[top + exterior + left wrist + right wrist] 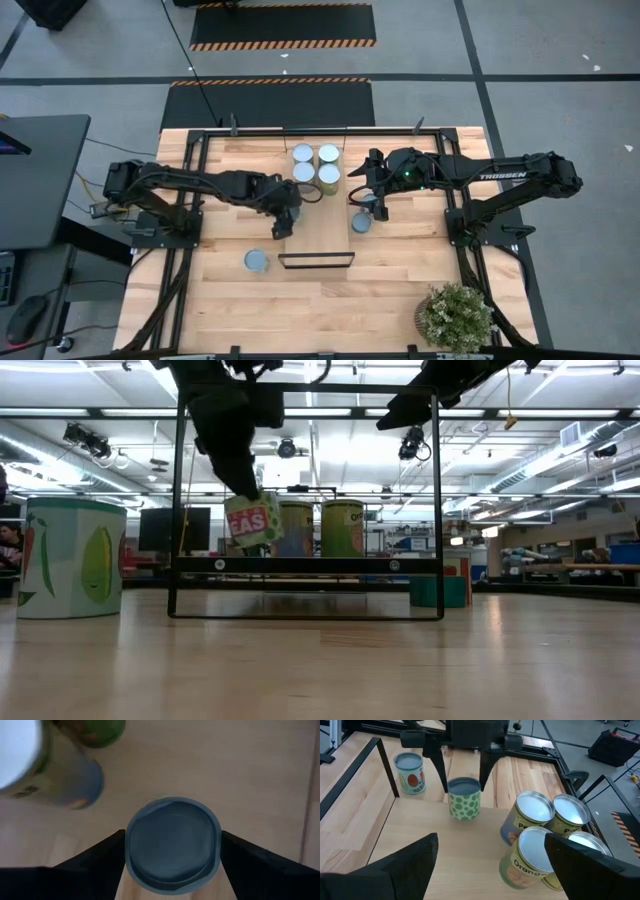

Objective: Pick and place cans onto a shelf
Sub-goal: Put the canned green peas onto the shelf

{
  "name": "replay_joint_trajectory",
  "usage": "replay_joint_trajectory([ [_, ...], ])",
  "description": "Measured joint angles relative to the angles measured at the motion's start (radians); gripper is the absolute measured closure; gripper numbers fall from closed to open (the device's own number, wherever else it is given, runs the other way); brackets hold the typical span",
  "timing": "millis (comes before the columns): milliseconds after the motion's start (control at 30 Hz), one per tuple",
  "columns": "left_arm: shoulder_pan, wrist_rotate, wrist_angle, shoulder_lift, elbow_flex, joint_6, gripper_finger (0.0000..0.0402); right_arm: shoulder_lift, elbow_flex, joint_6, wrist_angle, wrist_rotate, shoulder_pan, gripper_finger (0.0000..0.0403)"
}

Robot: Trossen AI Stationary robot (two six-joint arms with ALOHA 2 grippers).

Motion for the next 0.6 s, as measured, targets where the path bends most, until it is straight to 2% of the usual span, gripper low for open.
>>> replay_joint_trajectory([
  [200,0.047,0.077,0.064,0.038,0.002,0.007,0.0104,0.0,0.0,-0.001,0.017,0.0,0.0,0.003],
  [600,0.098,0.095,0.085,0.083,0.005,0.079,0.0104,0.0,0.0,-0.003,0.015,0.0,0.0,0.003],
])
